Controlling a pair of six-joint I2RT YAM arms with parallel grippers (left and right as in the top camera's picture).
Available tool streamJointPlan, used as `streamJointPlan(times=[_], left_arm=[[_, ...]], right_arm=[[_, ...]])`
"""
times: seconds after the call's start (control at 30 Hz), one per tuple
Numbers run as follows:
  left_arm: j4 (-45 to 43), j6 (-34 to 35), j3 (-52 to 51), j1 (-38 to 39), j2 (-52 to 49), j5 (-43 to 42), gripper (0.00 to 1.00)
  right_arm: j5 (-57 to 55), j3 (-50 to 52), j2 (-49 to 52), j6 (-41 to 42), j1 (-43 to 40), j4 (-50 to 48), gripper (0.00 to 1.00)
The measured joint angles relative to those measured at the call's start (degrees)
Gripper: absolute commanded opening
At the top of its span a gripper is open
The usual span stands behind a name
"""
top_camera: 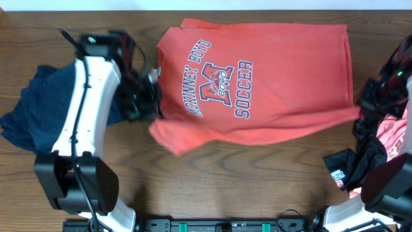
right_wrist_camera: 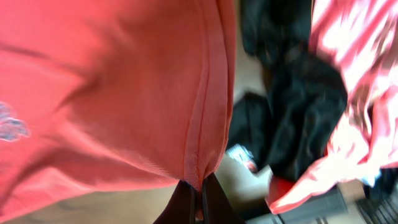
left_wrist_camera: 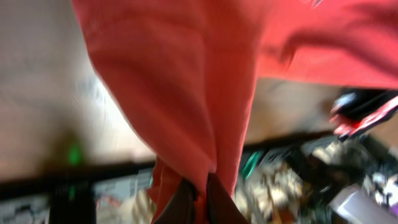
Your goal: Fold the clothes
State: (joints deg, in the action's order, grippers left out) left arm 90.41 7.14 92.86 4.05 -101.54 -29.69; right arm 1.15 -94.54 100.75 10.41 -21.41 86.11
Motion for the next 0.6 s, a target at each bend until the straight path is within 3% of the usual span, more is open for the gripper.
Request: streamJointPlan(times=[0.27, 0.6], left_arm=[[-1.3, -1.2, -21.7, 0.6, 7.9, 4.3, 0.06], [-3.7, 4.1, -25.3, 0.1, 29.3, 9.6, 0.06]], right_arm=[[-4.5, 8.1, 0.0, 0.0, -1.7, 2.1, 0.01], [-7.0, 8.5, -2.6, 0.0, -3.1, 3.3, 0.01]])
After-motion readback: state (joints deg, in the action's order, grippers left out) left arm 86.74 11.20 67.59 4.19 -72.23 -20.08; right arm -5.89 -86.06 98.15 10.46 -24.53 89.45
